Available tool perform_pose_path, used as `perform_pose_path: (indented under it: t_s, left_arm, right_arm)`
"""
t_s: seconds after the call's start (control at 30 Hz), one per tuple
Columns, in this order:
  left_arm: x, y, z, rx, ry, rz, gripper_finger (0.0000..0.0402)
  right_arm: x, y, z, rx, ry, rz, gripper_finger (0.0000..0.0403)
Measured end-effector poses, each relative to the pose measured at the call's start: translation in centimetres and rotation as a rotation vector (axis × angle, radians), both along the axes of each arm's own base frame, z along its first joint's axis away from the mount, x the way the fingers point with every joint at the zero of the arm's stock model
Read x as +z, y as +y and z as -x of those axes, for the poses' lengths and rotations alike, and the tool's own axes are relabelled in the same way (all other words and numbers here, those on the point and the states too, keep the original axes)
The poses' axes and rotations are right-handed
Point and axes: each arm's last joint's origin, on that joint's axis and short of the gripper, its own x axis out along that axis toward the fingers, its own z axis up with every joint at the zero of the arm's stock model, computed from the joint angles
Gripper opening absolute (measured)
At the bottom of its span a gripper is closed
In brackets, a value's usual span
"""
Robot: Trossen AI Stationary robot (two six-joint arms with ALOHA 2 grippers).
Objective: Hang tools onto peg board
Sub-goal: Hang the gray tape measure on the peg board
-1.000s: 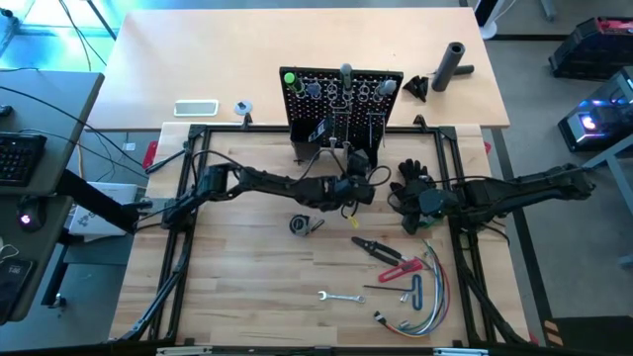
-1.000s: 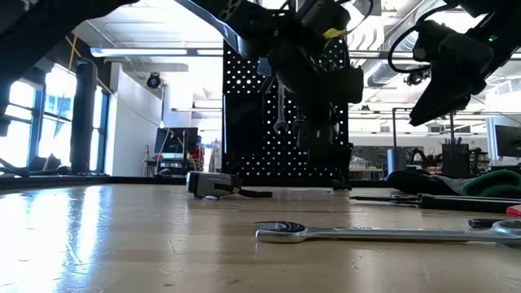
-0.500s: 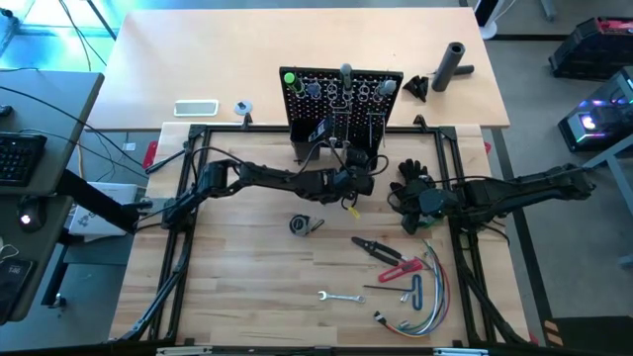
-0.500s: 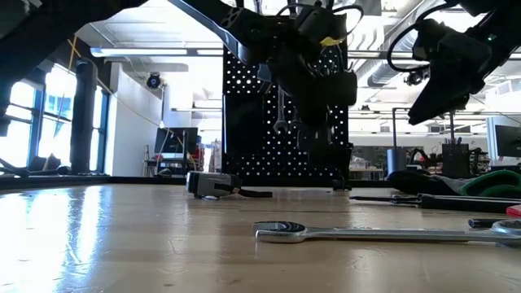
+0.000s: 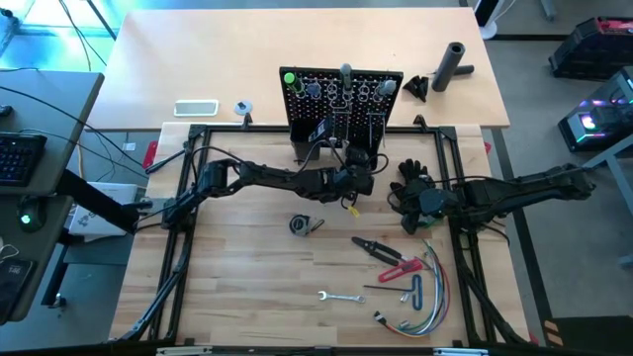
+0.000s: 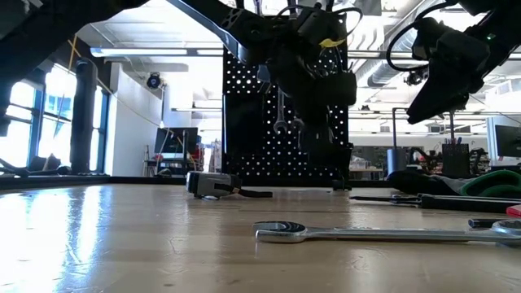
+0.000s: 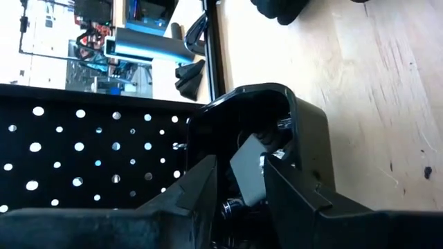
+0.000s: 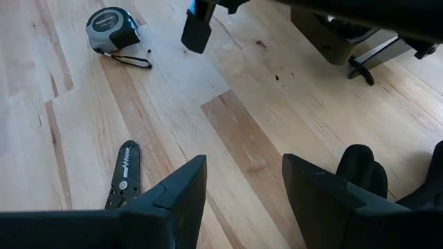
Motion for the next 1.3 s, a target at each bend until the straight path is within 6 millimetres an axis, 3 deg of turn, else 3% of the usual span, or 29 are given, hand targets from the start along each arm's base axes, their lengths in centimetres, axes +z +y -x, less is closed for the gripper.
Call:
perform_pose_path:
  t_s: [0.33, 0.87, 1.3]
  left_arm:
    - [0.4, -1.0, -0.2, -0.007, -0.026, 0.006, 0.0115]
    - [3.9, -9.8, -1.3, -0.166, -0.123, 0.063, 0.0115]
    - [2.6, -15.4, 0.3, -0.178, -0.063, 0.188, 0.0115]
  right_arm:
    - [0.0, 0.4, 0.0, 0.021, -0.002, -0.005, 0.0185]
    - [-0.4, 2.1, 0.6, 0.132, 0.044, -0.125, 0.0185]
    - [-0.3, 5.3, 0.9, 0.282, 0.011, -0.195, 0.0185]
